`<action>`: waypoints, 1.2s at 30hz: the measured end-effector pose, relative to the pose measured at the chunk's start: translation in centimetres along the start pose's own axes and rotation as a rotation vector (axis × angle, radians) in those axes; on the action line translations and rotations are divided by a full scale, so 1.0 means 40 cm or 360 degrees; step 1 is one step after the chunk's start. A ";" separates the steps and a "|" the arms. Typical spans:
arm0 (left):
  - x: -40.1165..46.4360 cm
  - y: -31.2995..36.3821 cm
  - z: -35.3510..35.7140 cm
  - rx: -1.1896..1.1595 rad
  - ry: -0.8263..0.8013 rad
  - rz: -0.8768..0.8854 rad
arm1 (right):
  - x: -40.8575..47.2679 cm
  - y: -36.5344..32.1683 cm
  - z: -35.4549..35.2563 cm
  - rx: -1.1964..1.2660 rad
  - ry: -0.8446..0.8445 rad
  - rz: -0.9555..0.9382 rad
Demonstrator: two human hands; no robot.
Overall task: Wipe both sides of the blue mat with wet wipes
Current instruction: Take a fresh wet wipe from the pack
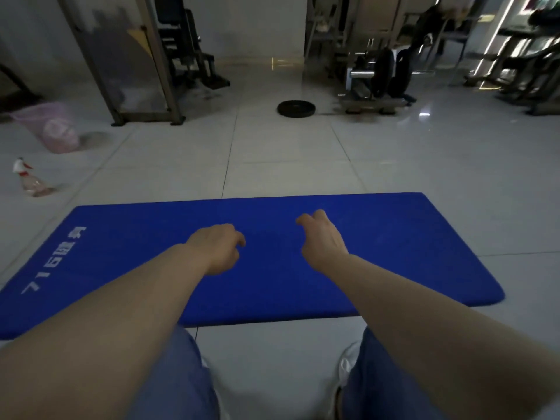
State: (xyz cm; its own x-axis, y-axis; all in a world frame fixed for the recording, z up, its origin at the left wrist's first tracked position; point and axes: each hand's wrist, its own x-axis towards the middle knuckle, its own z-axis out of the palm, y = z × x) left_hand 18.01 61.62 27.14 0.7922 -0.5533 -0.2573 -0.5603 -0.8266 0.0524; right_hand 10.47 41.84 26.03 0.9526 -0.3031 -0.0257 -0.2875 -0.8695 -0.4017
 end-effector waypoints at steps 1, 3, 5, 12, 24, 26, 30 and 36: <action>-0.019 0.016 -0.014 0.0019 0.0010 0.0001 | -0.022 0.002 -0.021 -0.0003 0.0023 -0.0005; -0.055 0.048 -0.040 0.0052 0.0024 0.0001 | -0.067 0.010 -0.065 -0.0005 0.0063 -0.0030; -0.088 0.084 -0.066 0.0077 0.0055 -0.0001 | -0.113 0.024 -0.108 -0.0015 0.0105 -0.0055; -0.148 0.215 -0.134 0.0131 0.0194 0.0010 | -0.196 0.125 -0.242 0.0013 0.0301 -0.0001; 0.162 0.454 0.011 0.0161 0.0218 0.0431 | -0.074 0.412 -0.113 0.0194 0.0347 0.0564; 0.244 0.483 0.089 0.0119 0.0182 0.0488 | -0.051 0.474 -0.045 0.0235 0.0244 0.0739; 0.378 0.532 0.248 0.0077 -0.0047 0.0579 | -0.056 0.614 0.101 0.0426 -0.0010 0.1065; 0.527 0.653 0.396 -0.0021 -0.0339 0.0783 | -0.125 0.760 0.229 0.0511 -0.0150 0.1531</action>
State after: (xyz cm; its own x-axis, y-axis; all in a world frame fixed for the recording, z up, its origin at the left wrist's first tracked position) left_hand 16.25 29.97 7.79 0.3691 -0.8439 -0.3894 -0.8490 -0.4766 0.2281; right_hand -2.13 20.53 5.55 0.3395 -0.7743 -0.5340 -0.9087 -0.1233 -0.3989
